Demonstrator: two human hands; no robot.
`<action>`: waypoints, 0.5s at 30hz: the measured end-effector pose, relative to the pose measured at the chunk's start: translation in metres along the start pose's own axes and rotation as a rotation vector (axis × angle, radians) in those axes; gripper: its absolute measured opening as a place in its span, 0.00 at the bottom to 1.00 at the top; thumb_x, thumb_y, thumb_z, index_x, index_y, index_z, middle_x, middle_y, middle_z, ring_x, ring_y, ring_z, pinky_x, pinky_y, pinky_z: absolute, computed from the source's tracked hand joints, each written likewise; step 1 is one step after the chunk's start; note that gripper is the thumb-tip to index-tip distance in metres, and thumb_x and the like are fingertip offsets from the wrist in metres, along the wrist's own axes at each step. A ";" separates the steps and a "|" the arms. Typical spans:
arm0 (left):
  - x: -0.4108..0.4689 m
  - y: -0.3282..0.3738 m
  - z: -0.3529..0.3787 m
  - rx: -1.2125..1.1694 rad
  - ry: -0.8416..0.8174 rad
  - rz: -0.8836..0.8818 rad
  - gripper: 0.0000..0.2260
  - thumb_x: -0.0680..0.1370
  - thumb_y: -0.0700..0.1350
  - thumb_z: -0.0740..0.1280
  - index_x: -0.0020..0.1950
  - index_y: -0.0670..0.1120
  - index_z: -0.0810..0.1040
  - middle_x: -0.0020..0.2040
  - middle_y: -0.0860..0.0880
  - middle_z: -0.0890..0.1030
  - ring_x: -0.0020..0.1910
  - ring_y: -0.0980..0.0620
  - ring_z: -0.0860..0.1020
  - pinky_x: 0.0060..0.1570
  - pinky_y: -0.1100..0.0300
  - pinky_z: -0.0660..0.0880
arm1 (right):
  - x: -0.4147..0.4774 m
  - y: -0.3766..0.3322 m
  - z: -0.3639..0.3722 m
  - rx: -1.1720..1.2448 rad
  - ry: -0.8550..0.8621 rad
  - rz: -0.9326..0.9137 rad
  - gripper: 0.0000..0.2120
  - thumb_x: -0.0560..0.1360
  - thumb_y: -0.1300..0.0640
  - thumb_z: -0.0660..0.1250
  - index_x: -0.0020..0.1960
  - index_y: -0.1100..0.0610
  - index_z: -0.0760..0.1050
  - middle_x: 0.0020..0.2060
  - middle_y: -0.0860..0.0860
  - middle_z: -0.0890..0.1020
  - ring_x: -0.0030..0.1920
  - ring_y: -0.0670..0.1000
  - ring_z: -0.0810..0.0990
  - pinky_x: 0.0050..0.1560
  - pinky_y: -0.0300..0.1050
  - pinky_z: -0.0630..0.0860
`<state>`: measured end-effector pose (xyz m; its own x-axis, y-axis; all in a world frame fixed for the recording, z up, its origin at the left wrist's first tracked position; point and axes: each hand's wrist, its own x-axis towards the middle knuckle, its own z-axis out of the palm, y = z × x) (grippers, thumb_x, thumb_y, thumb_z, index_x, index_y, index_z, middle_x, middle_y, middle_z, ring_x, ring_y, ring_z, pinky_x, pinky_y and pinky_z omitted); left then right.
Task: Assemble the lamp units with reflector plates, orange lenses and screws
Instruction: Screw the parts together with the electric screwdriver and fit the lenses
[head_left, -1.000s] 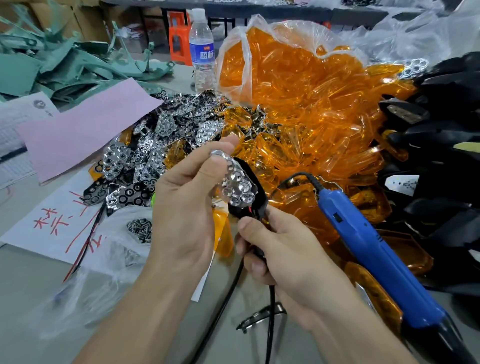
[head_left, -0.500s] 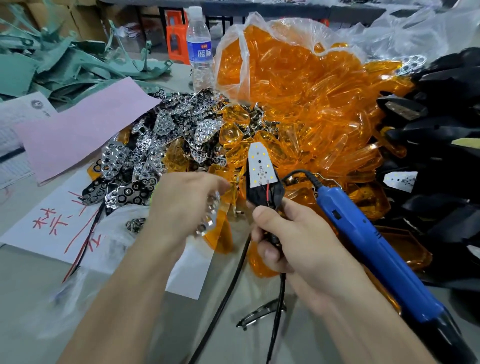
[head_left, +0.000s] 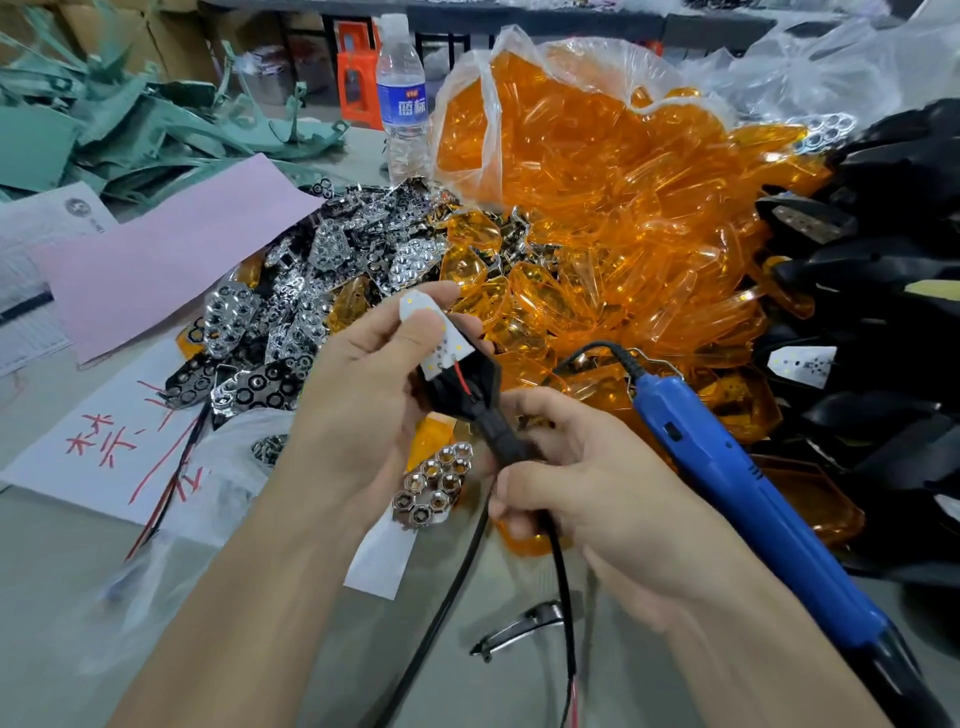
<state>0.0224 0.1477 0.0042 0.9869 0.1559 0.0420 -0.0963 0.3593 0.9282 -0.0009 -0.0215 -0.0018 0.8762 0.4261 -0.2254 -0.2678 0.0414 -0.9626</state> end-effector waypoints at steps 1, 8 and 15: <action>0.002 0.001 -0.003 -0.004 0.029 0.011 0.10 0.84 0.39 0.62 0.60 0.41 0.81 0.47 0.41 0.83 0.46 0.44 0.83 0.45 0.54 0.82 | 0.000 0.000 -0.002 -0.020 0.010 0.027 0.20 0.71 0.73 0.69 0.59 0.57 0.78 0.39 0.58 0.82 0.33 0.53 0.79 0.36 0.44 0.78; 0.005 -0.001 -0.006 -0.062 0.061 0.014 0.11 0.85 0.41 0.61 0.66 0.43 0.79 0.49 0.42 0.84 0.48 0.45 0.84 0.47 0.52 0.83 | -0.003 0.000 -0.003 -0.198 0.034 0.074 0.12 0.78 0.73 0.64 0.56 0.62 0.78 0.36 0.58 0.86 0.34 0.54 0.85 0.37 0.44 0.83; 0.005 -0.006 -0.005 0.012 0.021 0.006 0.09 0.86 0.41 0.61 0.54 0.43 0.81 0.49 0.41 0.83 0.49 0.44 0.82 0.51 0.47 0.83 | -0.001 0.002 -0.002 -0.107 0.097 0.064 0.15 0.77 0.73 0.65 0.57 0.59 0.77 0.37 0.58 0.86 0.29 0.49 0.80 0.31 0.41 0.77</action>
<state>0.0272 0.1506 -0.0025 0.9834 0.1774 0.0395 -0.1002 0.3478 0.9322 -0.0017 -0.0238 -0.0036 0.8947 0.3353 -0.2952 -0.2843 -0.0822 -0.9552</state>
